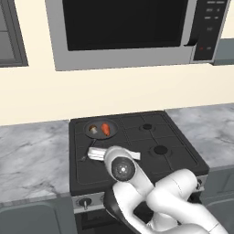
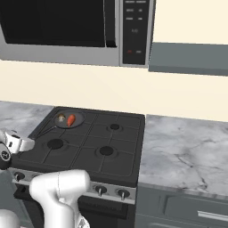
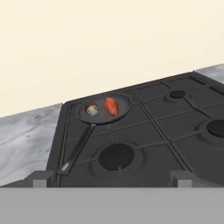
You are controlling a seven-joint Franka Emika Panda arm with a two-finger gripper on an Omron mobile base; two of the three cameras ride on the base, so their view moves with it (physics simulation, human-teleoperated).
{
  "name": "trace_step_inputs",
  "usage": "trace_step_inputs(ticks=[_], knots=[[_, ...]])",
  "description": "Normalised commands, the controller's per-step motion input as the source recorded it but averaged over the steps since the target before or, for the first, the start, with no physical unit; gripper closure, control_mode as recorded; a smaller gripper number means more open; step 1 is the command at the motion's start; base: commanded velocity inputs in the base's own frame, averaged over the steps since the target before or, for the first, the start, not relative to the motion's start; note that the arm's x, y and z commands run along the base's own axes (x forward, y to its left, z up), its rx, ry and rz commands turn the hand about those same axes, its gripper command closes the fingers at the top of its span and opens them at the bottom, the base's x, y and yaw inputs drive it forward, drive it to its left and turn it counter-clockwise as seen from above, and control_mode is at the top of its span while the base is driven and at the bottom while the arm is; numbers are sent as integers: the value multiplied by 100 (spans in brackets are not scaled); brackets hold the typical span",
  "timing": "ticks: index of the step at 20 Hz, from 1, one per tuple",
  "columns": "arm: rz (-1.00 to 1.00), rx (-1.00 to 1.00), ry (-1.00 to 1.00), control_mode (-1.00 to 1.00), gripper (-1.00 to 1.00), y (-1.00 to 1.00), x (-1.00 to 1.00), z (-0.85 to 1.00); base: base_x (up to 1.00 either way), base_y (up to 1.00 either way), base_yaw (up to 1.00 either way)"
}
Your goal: Put the sweet potato and mushroom in the pan. Then turn on the rear left burner and set the heat to medium.
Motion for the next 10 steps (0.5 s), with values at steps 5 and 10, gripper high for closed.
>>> trace_step_inputs(ticks=[5,10], knots=[[2,0,-8,-100,-100,0,-13,-27,0,0,0],[1,0,-7,-100,-100,0,-15,-17,0,0,0]])
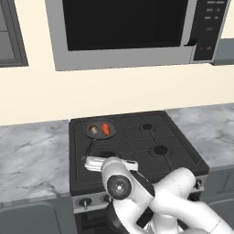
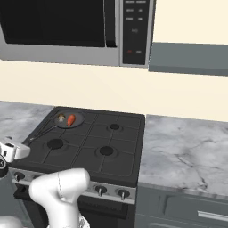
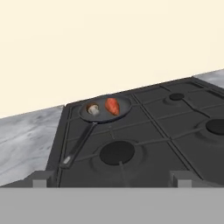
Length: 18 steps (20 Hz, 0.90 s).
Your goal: Put the sweet potato and mushroom in the pan. Then turn on the rear left burner and set the heat to medium.
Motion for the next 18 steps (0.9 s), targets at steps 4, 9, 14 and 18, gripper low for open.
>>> trace_step_inputs(ticks=[4,9,14,18], knots=[[0,0,-7,-100,-100,-6,-12,-17,0,0,0],[1,0,-2,-100,-100,-10,-13,-25,0,0,0],[1,-1,0,-100,-100,-3,-7,-38,0,0,0],[0,-3,0,-100,-100,0,-8,-36,0,0,0]])
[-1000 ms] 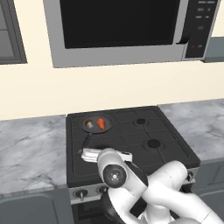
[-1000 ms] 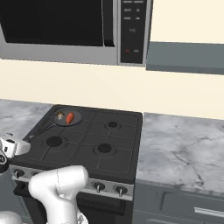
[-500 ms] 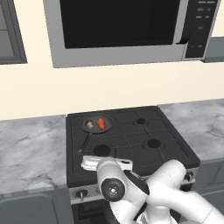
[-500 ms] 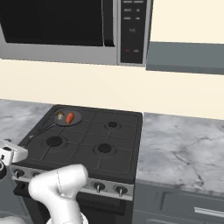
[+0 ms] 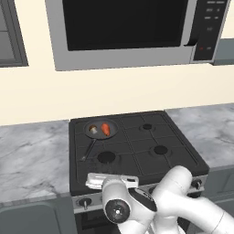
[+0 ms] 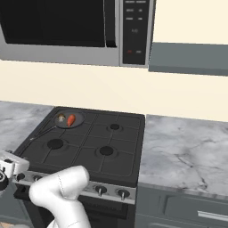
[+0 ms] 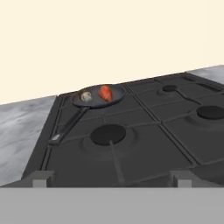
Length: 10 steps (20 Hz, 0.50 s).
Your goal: Put the sweet potato and mushroom in the pan. Then turn on the rear left burner and set the heat to medium.
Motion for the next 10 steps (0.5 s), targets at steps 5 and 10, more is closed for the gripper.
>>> trace_step_inputs(ticks=[5,10], knots=[[2,-3,0,-100,-100,0,-14,-35,0,0,0],[2,-2,0,-100,-100,0,-18,-44,0,0,0]])
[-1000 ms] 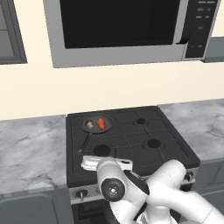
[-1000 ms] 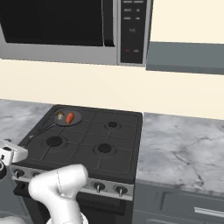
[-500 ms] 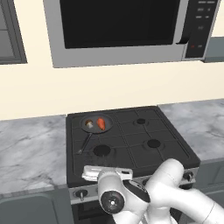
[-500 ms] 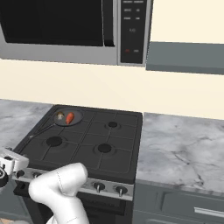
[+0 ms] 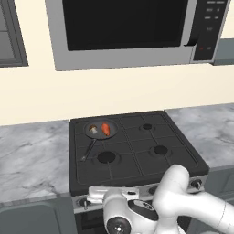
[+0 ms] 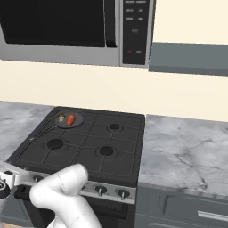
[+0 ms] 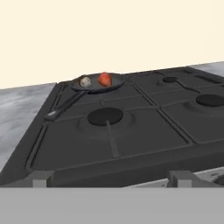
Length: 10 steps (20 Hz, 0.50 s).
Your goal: Put the sweet potato and mushroom in the pan. Then turn on the rear left burner and set the heat to medium.
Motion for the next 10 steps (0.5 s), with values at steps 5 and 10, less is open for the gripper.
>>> trace_step_inputs(ticks=[5,10], knots=[[3,0,-3,-100,-100,-11,-35,-41,0,0,0],[3,0,-1,-100,-100,-14,-19,-42,0,0,0]])
